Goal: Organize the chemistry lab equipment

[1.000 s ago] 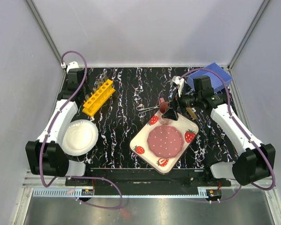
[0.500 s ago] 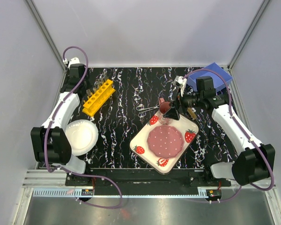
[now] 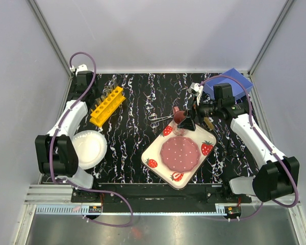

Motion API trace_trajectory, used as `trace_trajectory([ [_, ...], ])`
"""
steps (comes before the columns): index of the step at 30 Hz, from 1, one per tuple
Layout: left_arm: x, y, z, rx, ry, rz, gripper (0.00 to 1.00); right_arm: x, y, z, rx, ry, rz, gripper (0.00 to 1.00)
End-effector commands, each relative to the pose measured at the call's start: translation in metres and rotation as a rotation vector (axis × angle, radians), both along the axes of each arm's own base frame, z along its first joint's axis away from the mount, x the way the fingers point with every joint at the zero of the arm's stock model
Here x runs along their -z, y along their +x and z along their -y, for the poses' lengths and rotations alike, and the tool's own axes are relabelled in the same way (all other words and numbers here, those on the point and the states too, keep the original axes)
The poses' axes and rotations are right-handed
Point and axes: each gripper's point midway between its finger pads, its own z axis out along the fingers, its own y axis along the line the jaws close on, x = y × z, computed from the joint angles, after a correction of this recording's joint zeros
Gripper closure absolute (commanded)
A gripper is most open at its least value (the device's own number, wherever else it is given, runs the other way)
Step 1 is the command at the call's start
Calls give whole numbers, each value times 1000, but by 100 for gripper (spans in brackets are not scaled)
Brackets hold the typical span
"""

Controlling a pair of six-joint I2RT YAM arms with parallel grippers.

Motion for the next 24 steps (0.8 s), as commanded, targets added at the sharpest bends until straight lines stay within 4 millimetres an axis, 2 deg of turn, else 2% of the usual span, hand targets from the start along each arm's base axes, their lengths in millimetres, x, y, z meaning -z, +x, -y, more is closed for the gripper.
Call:
trace_trajectory([
  [1, -10, 5, 0, 2, -21, 63, 78, -5, 2, -2, -13, 22, 26, 0],
  [13, 0, -4, 3, 8, -36, 53, 78, -3, 3, -2, -13, 22, 20, 0],
  [24, -10, -14, 2, 17, -23, 76, 78, -3, 1, -3, -20, 25, 14, 0],
])
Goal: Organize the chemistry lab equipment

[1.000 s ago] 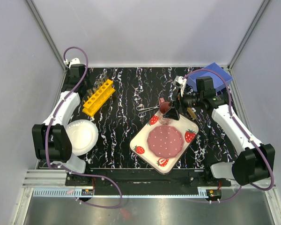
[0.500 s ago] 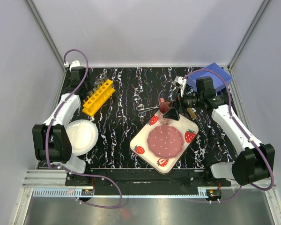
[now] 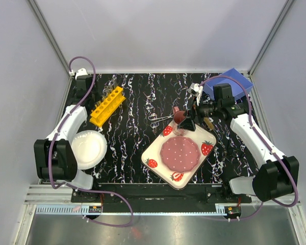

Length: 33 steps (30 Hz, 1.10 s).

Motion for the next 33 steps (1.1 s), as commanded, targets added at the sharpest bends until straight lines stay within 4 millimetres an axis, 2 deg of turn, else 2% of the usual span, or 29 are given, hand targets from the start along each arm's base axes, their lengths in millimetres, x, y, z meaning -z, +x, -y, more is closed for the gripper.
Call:
trace_trajectory([
  [1, -19, -4, 0, 11, 0, 57, 78, -5, 2, -2, -18, 26, 21, 0],
  [33, 41, 5, 5, 62, 27, -18, 77, -1, 3, -2, -16, 23, 7, 0],
])
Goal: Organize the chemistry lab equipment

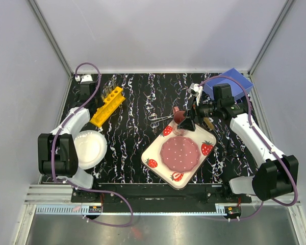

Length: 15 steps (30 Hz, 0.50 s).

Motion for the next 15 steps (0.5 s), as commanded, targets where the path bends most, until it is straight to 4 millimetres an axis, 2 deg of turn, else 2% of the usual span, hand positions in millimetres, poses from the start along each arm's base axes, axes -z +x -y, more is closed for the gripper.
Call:
trace_trajectory([
  [1, -4, 10, 1, 12, 4, 48, 77, -4, 3, -2, -13, 22, 21, 0],
  [15, 5, 5, 4, 15, 2, 30, 67, -5, 3, -1, -11, 25, 19, 0],
])
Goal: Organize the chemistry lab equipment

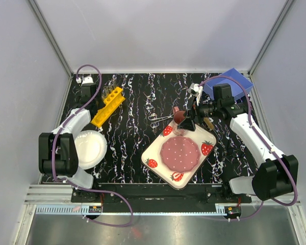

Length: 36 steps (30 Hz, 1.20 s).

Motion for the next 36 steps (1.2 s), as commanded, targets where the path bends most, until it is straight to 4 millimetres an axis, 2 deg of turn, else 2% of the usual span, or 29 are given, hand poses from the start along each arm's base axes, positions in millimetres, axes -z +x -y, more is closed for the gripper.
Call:
trace_trajectory([
  [1, -7, 8, 3, 13, 4, 46, 66, -5, 3, -1, -13, 26, 20, 0],
  [10, -11, 7, 1, 8, 7, 52, 59, -6, 3, -1, -10, 27, 21, 0],
  [13, -19, 6, 2, 8, 4, 66, 56, -5, 3, -1, -10, 26, 18, 0],
  [19, -48, -5, -2, -11, 10, 118, 43, -4, 4, 1, -5, 19, 24, 0],
  [20, -47, -9, -2, -13, 10, 112, 39, -4, 4, 1, -5, 18, 28, 0],
  [21, -58, -13, -3, -15, 11, 140, 37, -5, 4, 1, -3, 17, 33, 0],
  [26, -74, -35, -7, -43, -4, 172, 23, -4, 6, 6, 10, -3, 54, 0],
  [27, -85, -41, -9, -46, -5, 198, 15, -4, 7, 7, 17, -9, 57, 0],
  [30, -88, -56, -10, -38, 3, 180, 1, -6, 9, 10, 32, -18, 65, 0],
  [36, -104, -91, -6, 13, -25, 174, 1, -11, 11, 19, 72, -73, 60, 0],
])
